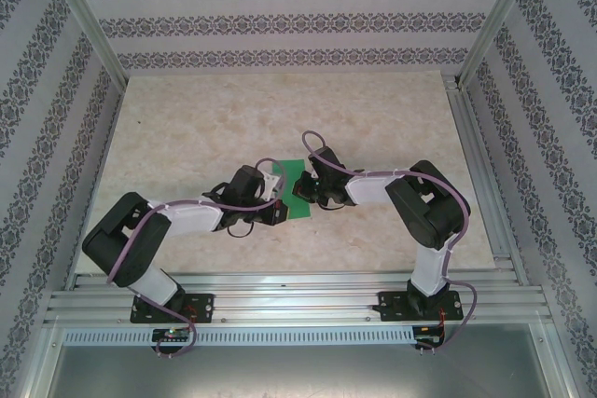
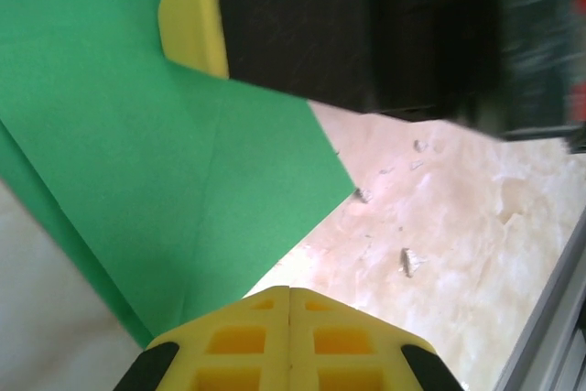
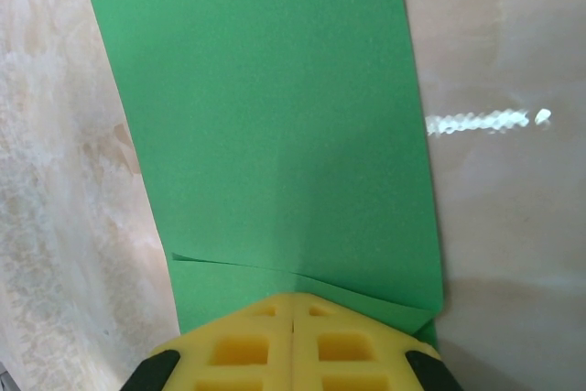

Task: Fold a paper plane with a square sheet of paper (fold left side to right side)
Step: Fold the triangle a second time at the center of the table.

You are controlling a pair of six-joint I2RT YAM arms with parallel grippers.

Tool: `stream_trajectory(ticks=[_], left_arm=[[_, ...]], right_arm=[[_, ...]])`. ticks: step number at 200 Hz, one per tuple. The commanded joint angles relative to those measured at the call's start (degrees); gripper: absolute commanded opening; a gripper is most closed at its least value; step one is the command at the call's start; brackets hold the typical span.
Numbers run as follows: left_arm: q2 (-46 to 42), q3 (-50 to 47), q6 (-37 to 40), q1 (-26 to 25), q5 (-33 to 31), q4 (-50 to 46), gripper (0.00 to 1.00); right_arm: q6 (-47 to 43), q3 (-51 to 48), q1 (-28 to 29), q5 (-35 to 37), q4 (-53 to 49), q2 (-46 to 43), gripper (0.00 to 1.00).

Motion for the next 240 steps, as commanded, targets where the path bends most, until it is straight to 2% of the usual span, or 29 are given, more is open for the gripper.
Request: stream_trajectory(ticks=[1, 67, 135, 187, 240], left_arm=[[2.2, 2.7, -0.6, 0.7, 1.8, 3.5, 0.0], [3.2, 5.6, 0.9, 2.4, 1.8, 2.0, 0.0], [9.9, 8.4, 2.8, 2.6, 3.0, 1.9, 0.0], [10.9, 6.2, 2.9, 2.7, 1.2, 2.0, 0.0], [8.9, -0.9, 1.4, 2.7, 1.6, 4.6, 0.0]], right_arm=[[-0.8, -1.4, 0.7, 2.3, -5.6, 1.9, 0.02], [-1.1, -1.0, 1.1, 2.2, -6.2, 2.3, 0.02], [-1.6, -0.7, 1.2, 2.1, -6.9, 2.3, 0.02], [-1.7, -0.5, 1.3, 2.4, -7.4, 2.1, 0.02], [-1.9, -0.2, 1.4, 2.6, -7.9, 2.2, 0.03]])
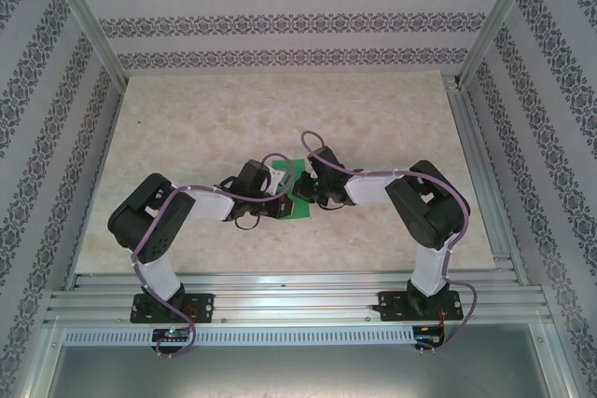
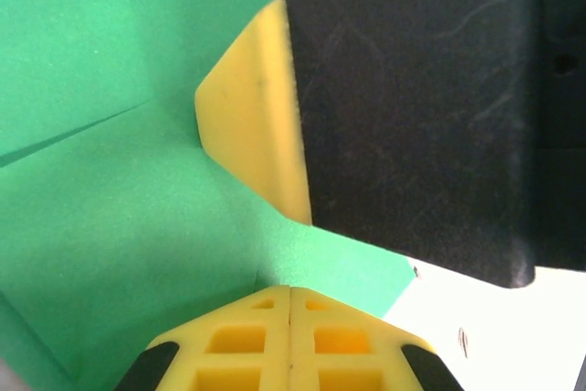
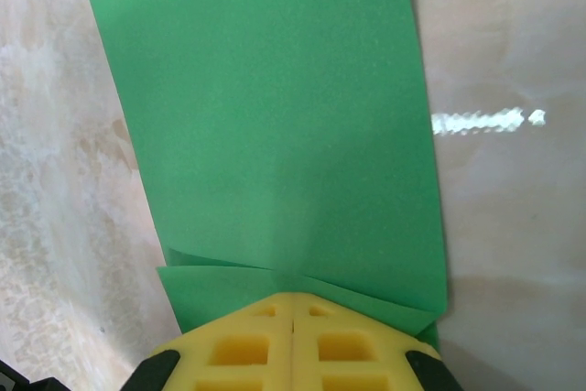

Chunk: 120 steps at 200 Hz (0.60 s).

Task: Fold a paper plane with a square sheet of paper (fold left side to right side)
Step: Fold the triangle a second time at the center of the table.

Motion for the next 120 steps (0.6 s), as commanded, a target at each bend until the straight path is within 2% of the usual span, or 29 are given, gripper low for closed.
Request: stream_trajectory(ticks=[1, 68, 120], left_arm=[[-0.8, -4.8, -0.5, 0.7, -0.1, -1.1, 0.0], [-5.1, -12.8, -3.1, 0.6, 1.5, 1.4, 0.0], [-9.0, -16.6, -3.8, 0.7, 0.5, 0.0, 0.0]], right_arm=[[-1.3, -0.7, 0.8, 2.4, -6.9, 2.1, 0.03], [-1.4, 0.0, 0.8, 2.9, -7.9, 3.2, 0.03], [-1.3, 0.2, 0.8, 2.8, -7.8, 3.9, 0.02]])
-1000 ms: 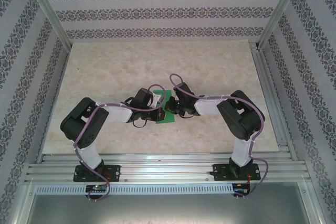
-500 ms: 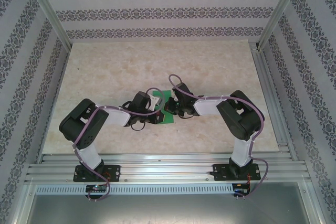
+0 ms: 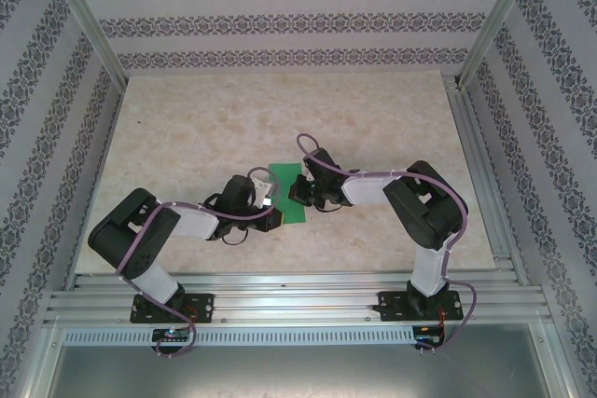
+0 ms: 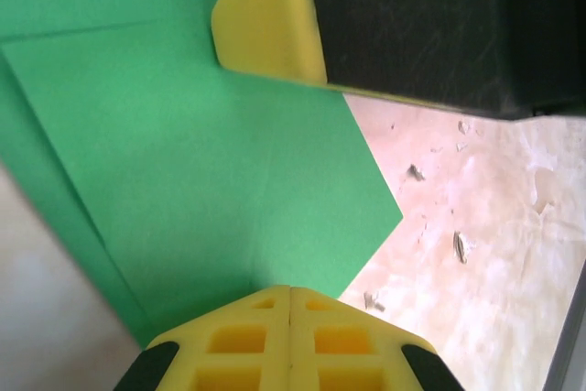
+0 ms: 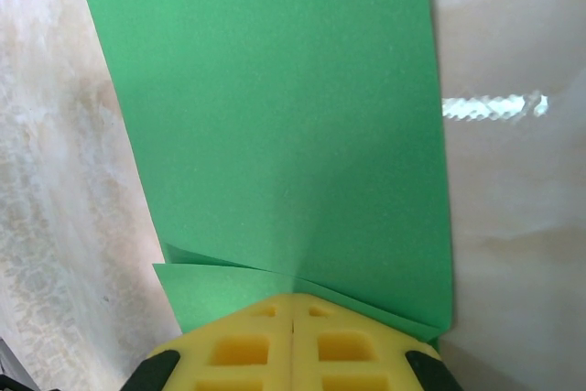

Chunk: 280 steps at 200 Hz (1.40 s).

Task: Fold a paper plane with a square sheet of paper (fold left side to right side)
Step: Fold the triangle a second time at the center of the table, then turn over the paper at the center of the table.

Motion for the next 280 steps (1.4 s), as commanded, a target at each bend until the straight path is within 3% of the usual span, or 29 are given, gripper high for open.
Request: stream_trajectory(ticks=[1, 65, 93, 124, 137, 168, 210, 239, 280], left_arm=[[-0.9, -3.6, -1.7, 0.3, 0.3, -8.3, 0.0], [-5.2, -5.6, -1.8, 0.2, -1.0, -11.2, 0.0], [-11.7, -3.8, -1.4, 0.3, -1.8, -16.9, 0.0], [-20.4, 1.9, -1.0, 1.2, -3.4, -25.7, 0.02], [-21.6, 4.4, -1.4, 2.8, -3.0, -28.6, 0.08], [-18.5, 8.8, -4.4, 6.9, 0.1, -31.0, 0.29], [-11.7, 9.6, -11.0, 9.1, 2.5, -23.8, 0.42], [-6.8, 10.3, -13.9, 10.3, 5.3, -18.5, 0.4], [-2.4, 13.2, -10.9, 10.1, 7.1, -18.2, 0.35]], right_arm=[[-1.1, -0.8, -0.3, 4.5, -6.0, 3.5, 0.02], [-1.4, -0.4, -0.3, 4.1, -5.6, 3.2, 0.03], [-2.3, 0.4, -0.3, 2.8, -4.5, 1.9, 0.04], [-5.1, 3.5, -0.9, 1.6, -6.6, -1.9, 0.13], [-6.8, 5.2, -1.4, 2.2, -9.3, -4.7, 0.17], [-10.6, 6.3, -3.1, 4.4, -16.4, -11.7, 0.27], [-14.2, 8.2, -2.3, 5.6, -22.9, -10.8, 0.29], [-16.0, 10.5, -1.3, 6.1, -23.5, -8.4, 0.4], [-18.4, 10.2, -2.5, 8.7, -24.8, -9.4, 0.43]])
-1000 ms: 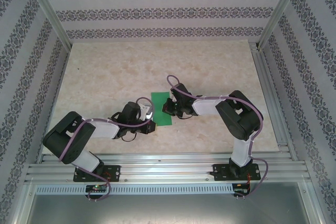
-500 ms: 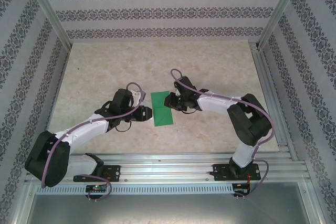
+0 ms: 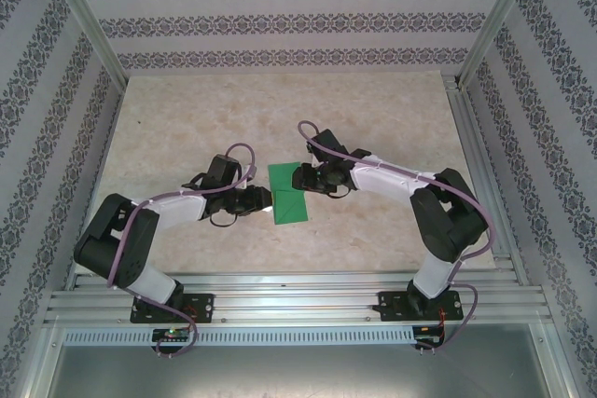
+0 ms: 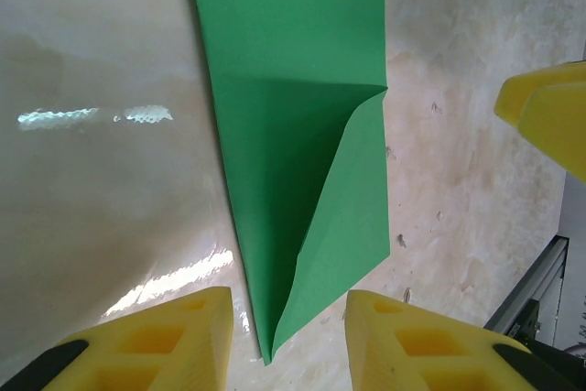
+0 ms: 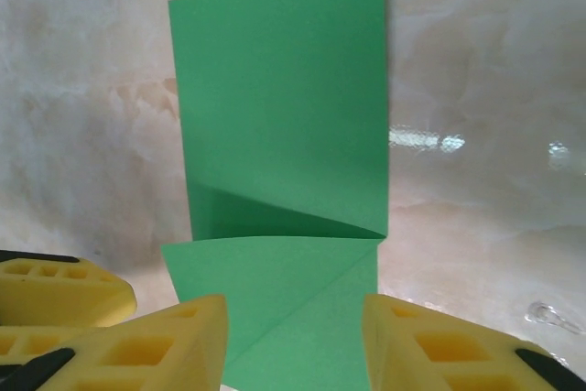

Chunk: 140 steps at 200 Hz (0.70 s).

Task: Fold a paper plane with a square sheet of paper (fold left side to right side)
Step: Turn over the paper at the center of the table.

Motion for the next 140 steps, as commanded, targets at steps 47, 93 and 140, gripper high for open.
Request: stream_trajectory(ticks=[47, 93, 140], left_arm=[[7.1, 9.2, 5.1, -0.5, 1.6, -0.1, 0.28], [12.1, 13.9, 6.9, -1.7, -1.3, -3.8, 0.25], [13.4, 14.6, 8.1, -2.9, -2.0, -4.5, 0.13]], right_arm=[[-3.2, -4.3, -2.7, 0.9, 1.7, -5.0, 0.46], [-2.7, -7.9, -3.5, -0.3, 3.1, -7.5, 0.47], [-2.4, -9.6, -4.0, -2.1, 4.9, -8.1, 0.47]])
